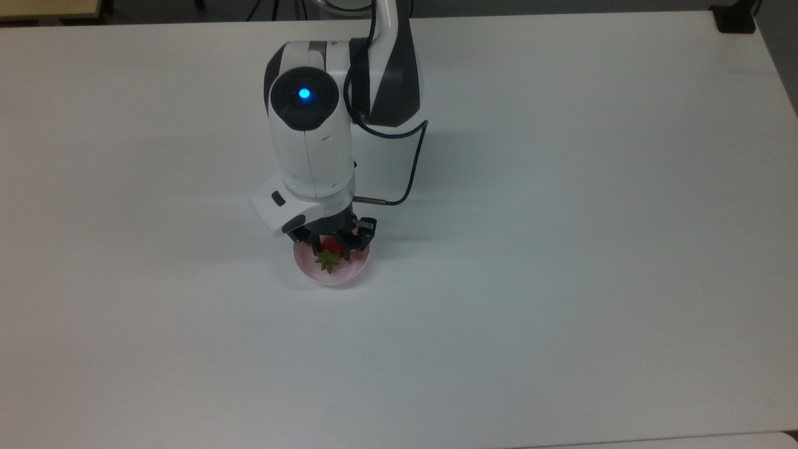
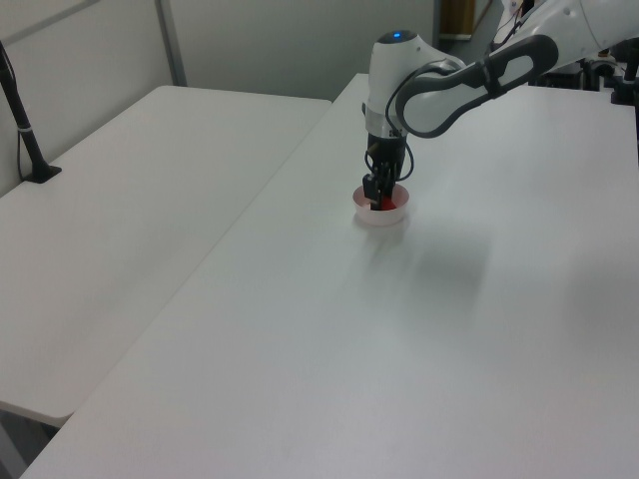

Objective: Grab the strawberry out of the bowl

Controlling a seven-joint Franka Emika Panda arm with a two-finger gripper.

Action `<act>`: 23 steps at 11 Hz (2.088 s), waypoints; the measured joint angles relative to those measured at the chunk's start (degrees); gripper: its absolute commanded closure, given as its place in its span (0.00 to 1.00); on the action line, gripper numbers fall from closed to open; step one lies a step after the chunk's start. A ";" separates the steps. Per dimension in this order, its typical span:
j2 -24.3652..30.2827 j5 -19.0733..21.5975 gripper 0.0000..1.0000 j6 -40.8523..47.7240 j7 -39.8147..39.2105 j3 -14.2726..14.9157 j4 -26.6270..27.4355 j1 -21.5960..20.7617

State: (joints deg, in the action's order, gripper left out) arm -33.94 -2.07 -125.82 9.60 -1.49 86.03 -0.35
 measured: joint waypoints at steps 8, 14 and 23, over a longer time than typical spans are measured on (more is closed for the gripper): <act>5.44 -1.29 0.54 7.24 -6.32 0.44 -1.08 3.99; 0.24 -7.08 0.43 0.13 -15.48 0.66 -0.86 12.55; 5.61 -8.41 0.00 5.49 -14.99 -0.10 -1.31 14.08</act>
State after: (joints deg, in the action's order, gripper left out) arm -28.33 -10.48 -120.32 -5.40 -1.58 84.72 13.73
